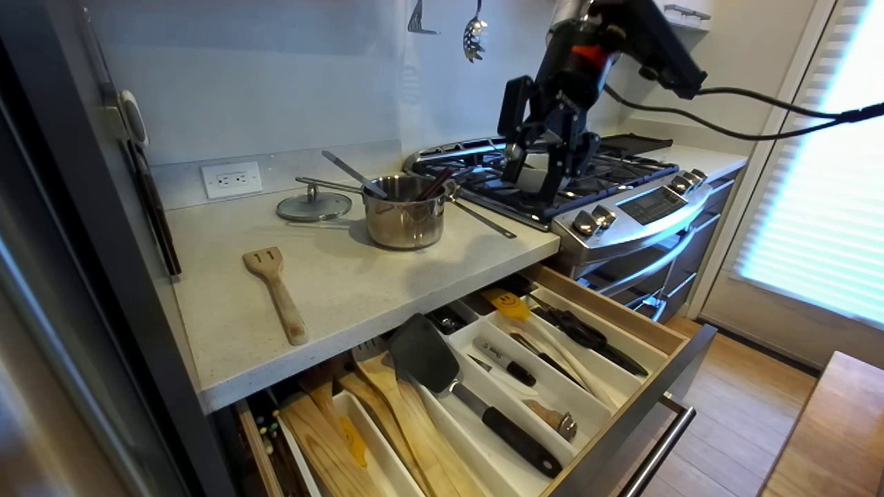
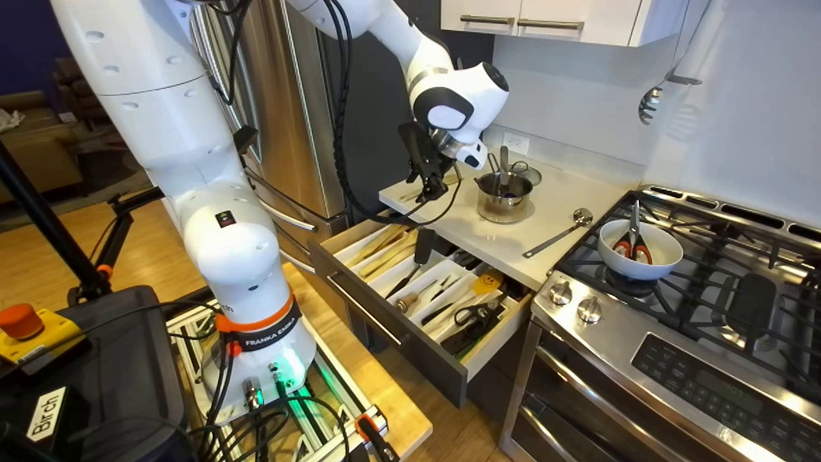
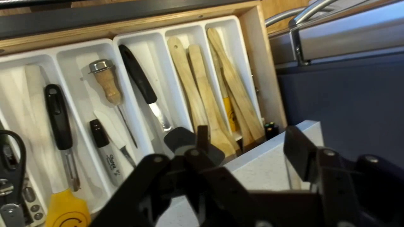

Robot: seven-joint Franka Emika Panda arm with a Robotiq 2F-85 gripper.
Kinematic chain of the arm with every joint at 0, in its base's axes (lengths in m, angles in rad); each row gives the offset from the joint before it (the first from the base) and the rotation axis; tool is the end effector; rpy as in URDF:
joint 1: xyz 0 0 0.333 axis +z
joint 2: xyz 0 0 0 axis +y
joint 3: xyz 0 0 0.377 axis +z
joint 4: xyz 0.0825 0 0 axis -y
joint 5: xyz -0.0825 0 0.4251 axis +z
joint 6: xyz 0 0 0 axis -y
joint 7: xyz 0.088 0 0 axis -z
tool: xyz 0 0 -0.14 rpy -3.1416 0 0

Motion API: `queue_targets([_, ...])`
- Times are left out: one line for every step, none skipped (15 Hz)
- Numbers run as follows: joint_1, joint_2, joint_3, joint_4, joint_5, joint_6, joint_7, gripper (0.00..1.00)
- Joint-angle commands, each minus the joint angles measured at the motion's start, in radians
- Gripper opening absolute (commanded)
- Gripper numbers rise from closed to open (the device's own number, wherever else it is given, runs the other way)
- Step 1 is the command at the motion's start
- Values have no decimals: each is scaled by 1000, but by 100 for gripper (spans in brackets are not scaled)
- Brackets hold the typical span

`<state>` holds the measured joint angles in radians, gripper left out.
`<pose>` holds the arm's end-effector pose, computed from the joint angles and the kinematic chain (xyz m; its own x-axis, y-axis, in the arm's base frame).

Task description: Move the black spatula from the countertop to the tray

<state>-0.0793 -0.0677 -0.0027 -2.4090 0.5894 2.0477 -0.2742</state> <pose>0.4751 0.0078 0.3285 0.9694 -0.1002 -0.2241 -0.1989 -0.8558 -0.4775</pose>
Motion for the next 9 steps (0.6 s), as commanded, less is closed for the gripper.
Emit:
queue_targets([47, 134, 15, 0, -72, 107, 175, 97])
queue_targets([59, 173, 21, 5, -105, 120, 225, 100])
queue_targets([71, 209, 25, 20, -121, 128, 259, 100])
queue_targets([78, 239, 32, 33, -105, 135, 240, 100])
queue_targets([63, 175, 23, 2, -90, 115, 203, 100])
queue_targets([70, 204, 31, 9, -91, 126, 211, 100])
queue_targets([74, 224, 35, 17, -91, 128, 215, 100])
queue_targets([75, 236, 36, 25, -91, 128, 216, 100])
queue_targets([75, 241, 36, 31, -91, 128, 217, 100])
